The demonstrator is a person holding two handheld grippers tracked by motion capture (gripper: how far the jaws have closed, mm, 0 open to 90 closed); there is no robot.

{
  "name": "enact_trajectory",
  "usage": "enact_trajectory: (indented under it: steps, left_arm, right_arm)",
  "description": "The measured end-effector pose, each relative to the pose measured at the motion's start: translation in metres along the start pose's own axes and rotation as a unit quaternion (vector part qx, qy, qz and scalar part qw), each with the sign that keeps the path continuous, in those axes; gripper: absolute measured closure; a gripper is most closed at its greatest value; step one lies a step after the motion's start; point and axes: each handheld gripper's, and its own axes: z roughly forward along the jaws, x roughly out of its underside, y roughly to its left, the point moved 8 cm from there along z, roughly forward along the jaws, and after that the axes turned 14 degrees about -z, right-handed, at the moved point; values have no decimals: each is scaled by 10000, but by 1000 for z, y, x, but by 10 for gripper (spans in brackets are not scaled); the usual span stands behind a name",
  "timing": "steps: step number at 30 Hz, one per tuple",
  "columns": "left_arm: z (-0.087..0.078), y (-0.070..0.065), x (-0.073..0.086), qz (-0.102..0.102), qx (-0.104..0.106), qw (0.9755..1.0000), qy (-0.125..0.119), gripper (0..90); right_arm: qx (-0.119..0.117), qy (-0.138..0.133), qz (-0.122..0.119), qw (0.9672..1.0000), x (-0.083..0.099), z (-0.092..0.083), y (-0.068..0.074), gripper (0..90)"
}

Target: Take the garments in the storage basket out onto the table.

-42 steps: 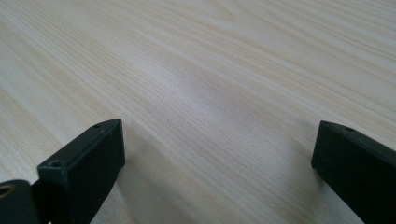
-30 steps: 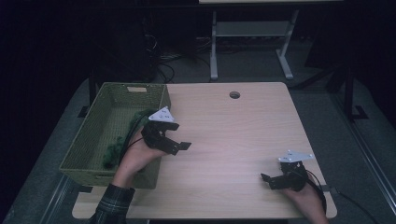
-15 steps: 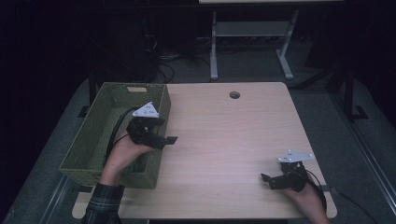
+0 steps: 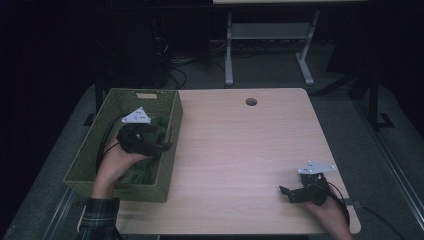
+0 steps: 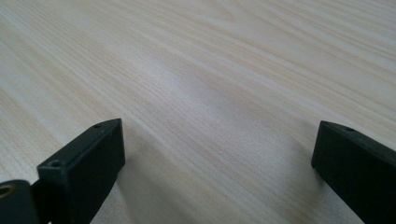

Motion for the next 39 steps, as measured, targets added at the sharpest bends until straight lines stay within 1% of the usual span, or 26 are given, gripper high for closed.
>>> enact_trajectory:
  steps: [1, 2, 3, 4, 7, 8, 10, 11, 12, 13, 14, 15, 16, 17, 18, 19, 20, 21, 22, 25, 31, 32, 33, 34, 35, 39]
  left_arm:
    - [-3, 7, 2, -53, -88, 9999, -8, 145]
    - [-3, 7, 2, -53, -88, 9999, -8, 145]
    - [-6, 14, 5, -113, -168, 9998, -11, 145]
    - [-6, 14, 5, -113, -168, 9998, -11, 145]
    - [-11, 23, 8, -205, -243, 9995, -59, 145]
    - [-12, 27, 9, -190, -275, 9994, -62, 145]
    - [-14, 32, 11, -279, -315, 9991, -72, 145]
    - [-16, 39, 13, -301, -381, 9988, -83, 145]
    - [-16, 39, 13, -301, -381, 9988, -83, 145]
    - [-17, 47, 15, -317, -454, 9984, -89, 145]
    - [-17, 47, 15, -317, -454, 9984, -89, 145]
    - [-16, 54, 18, -360, -503, 9981, -67, 146]
    - [-15, 57, 20, -393, -542, 9977, -53, 148]
    - [-15, 60, 21, -381, -576, 9976, -42, 148]
    - [-15, 60, 21, -381, -576, 9976, -42, 152]
    - [-12, 65, 23, -413, -612, 9973, -30, 161]
    - [-12, 65, 23, -413, -612, 9973, -30, 164]
    - [-10, 70, 25, -408, -661, 9970, 18, 164]
    - [-10, 70, 25, -408, -661, 9970, 18, 165]
    - [-3, 77, 27, -420, -746, 9963, 88, 165]
    - [7, 83, 31, -380, -803, 9958, 240, 167]
    - [9, 83, 32, -404, -829, 9954, 271, 168]
    - [13, 86, 34, -354, -899, 9947, 350, 172]
    - [13, 86, 34, -354, -899, 9947, 350, 205]
    - [14, 87, 35, -325, -924, 9945, 381, 217]
    - [20, 91, 40, -345, -996, 9932, 502, 223]
  right_arm:
    - [-1, 1, -3, 10000, 0, 0, 0, 24]
    - [-1, 1, -3, 10000, 0, 0, 0, 24]
    - [-1, 0, 0, 10000, 0, 0, 0, 24]
    - [-1, 0, 0, 10000, 0, 0, 0, 24]
    - [-3, 0, -6, 10000, 0, 0, 0, 24]
    - [-3, 0, -6, 10000, 0, 0, 0, 24]
    - [-3, 0, -6, 10000, 0, 0, 0, 24]
    - [-3, 2, -4, 10000, 0, 0, 0, 24]
    - [-3, 2, -4, 10000, 0, 0, 0, 24]
    - [-2, 3, -2, 10000, 0, 0, 0, 24]
    - [-2, 3, -2, 10000, 0, 0, 0, 24]
    - [-3, 1, -6, 10000, 0, 0, 0, 24]
    - [-3, 3, -3, 10000, 0, 0, 0, 24]
    - [-3, 0, -8, 10000, 0, 0, 0, 24]
    - [-3, 0, -8, 10000, 0, 0, 0, 24]
    - [-2, 1, -10, 10000, 0, 0, 0, 24]
    - [-2, 1, -10, 10000, 0, 0, 0, 24]
    - [-2, 1, -8, 10000, 0, 0, 0, 24]
    - [-2, 1, -8, 10000, 0, 0, 0, 24]
    - [-2, 1, -9, 10000, 0, 0, 0, 24]
    - [-3, 0, -5, 10000, 0, 0, 0, 24]
    - [-2, 0, -9, 10000, 0, 0, 0, 24]
    - [-2, 0, -7, 10000, 0, 0, 0, 24]
    - [-2, 0, -7, 10000, 0, 0, 0, 24]
    - [-2, -1, -9, 10000, 0, 0, 0, 24]
    - [-3, 1, -10, 10000, 0, 0, 0, 24]
